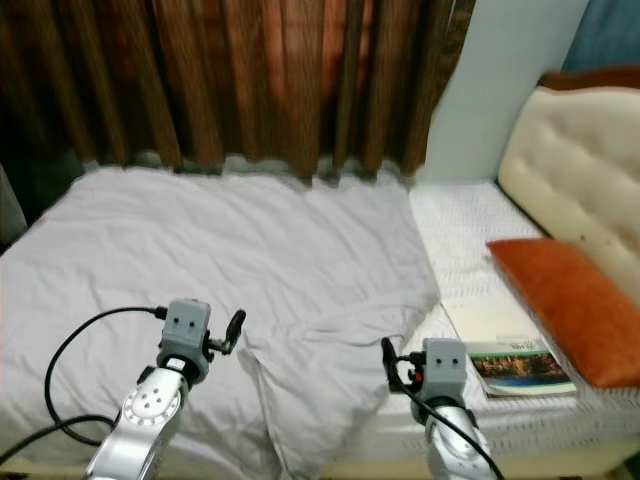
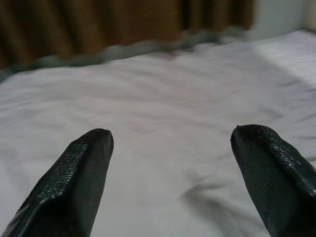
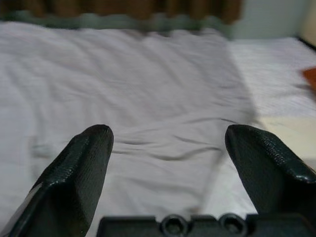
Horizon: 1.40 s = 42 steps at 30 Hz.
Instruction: Clean up the room
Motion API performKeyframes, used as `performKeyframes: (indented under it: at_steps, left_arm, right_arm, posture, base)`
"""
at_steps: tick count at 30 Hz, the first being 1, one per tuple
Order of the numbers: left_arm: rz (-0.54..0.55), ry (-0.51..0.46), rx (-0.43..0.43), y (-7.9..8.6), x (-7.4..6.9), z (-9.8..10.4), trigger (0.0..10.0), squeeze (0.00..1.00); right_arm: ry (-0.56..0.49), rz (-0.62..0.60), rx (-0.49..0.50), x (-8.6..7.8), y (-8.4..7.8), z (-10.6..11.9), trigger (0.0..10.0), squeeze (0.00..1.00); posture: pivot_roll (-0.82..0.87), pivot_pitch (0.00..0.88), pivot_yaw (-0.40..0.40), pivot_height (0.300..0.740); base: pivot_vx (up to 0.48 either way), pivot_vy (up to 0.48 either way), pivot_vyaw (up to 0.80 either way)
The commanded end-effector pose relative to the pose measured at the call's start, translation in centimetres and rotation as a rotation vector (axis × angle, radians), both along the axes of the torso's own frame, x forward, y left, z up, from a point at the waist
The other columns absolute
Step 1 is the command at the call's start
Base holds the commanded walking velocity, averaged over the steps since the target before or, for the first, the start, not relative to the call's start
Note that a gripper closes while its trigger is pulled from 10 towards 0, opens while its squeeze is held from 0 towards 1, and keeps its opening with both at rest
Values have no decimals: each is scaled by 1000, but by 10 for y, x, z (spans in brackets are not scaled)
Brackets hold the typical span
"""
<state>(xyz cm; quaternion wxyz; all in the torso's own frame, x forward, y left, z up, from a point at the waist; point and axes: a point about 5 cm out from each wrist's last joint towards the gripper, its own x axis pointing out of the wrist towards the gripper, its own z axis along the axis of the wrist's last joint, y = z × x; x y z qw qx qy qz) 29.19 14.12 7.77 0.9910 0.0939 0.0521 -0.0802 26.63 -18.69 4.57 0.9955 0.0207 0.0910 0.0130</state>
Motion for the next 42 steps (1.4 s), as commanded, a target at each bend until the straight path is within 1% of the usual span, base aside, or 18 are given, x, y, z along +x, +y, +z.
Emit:
performKeyframes:
  at_steps: [1,2,4,6,7,11,17,24,31,32,34,35,36,39,40,41,42]
  left_arm:
    - [-16,10,24,-6,4,0,10000,0]
    - [-11,19,35,-6,4,-1,10000,0]
    - [-35,4,33,-7,5,1,10000,0]
    - [-52,-10,-1,-9,5,4,10000,0]
    - [-63,-10,-18,-9,5,4,10000,0]
    - [-87,-7,-17,-11,3,4,10000,0]
    - [-133,-1,-20,-17,1,2,10000,0]
    - [-146,3,-27,-18,3,2,10000,0]
    - [-156,9,-30,-21,0,0,10000,0]
    - [-148,13,-28,-20,0,-1,10000,0]
    - [-97,55,-2,-16,4,-10,10000,0]
    - [-65,82,11,-12,7,-16,10000,0]
    - [-46,107,4,-10,11,-21,10000,0]
    - [-34,134,5,-8,14,-26,10000,0]
    - [-30,164,3,-8,19,-32,10000,0]
    - [-30,176,2,-8,21,-33,10000,0]
    - [-10,190,12,-4,24,-35,10000,0]
  right_arm:
    - [-11,-7,-15,1,-5,3,10000,0]
    - [-12,-6,-17,1,-6,3,10000,0]
    - [-13,-6,-21,1,-6,3,10000,0]
    - [-16,-7,-25,1,-6,3,10000,0]
    - [-18,-6,-28,0,-6,3,10000,0]
    - [-22,-7,-30,-1,-5,3,10000,0]
    - [-27,-20,-53,-5,-7,2,10000,0]
    - [-15,-19,-57,-5,-7,-1,10000,0]
    - [-7,-21,-55,-6,-8,-1,10000,0]
    - [-13,-15,-40,-8,-7,-1,10000,0]
    - [7,0,-24,-11,-5,-3,10000,0]
    - [14,4,-18,-15,-4,-3,10000,0]
    - [22,11,-11,-18,-3,-3,10000,0]
    - [32,22,-6,-21,-2,-3,10000,0]
    - [45,50,-11,-28,1,-2,10000,0]
    - [50,70,-16,-35,3,0,10000,0]
    - [61,93,-20,-45,5,4,10000,0]
  posture:
    - [14,0,-54,740]
    - [14,0,-54,740]
    - [12,0,-52,740]
    - [9,0,-48,740]
    - [9,0,-47,740]
    - [8,0,-46,740]
    - [5,0,-41,740]
    - [1,0,-39,740]
    - [-2,0,-43,740]
    - [-4,2,-46,740]
    - [-9,37,-51,740]
    - [-15,81,-58,740]
    - [-28,126,-64,740]
    - [-36,147,-69,740]
    - [-78,225,-88,740]
    - [-94,249,-93,740]
    - [-140,320,-103,740]
  base:
    - [0,0,0]
    - [0,0,0]
    - [0,0,0]
    - [0,0,0]
    - [394,277,0]
    - [405,258,0]
    - [437,0,0]
    - [446,0,-800]
    - [446,0,-800]
    - [442,0,-800]
    - [0,0,0]
    - [0,0,0]
    - [0,0,0]
    - [0,0,0]
    - [0,0,0]
    - [0,0,0]
    - [0,0,0]
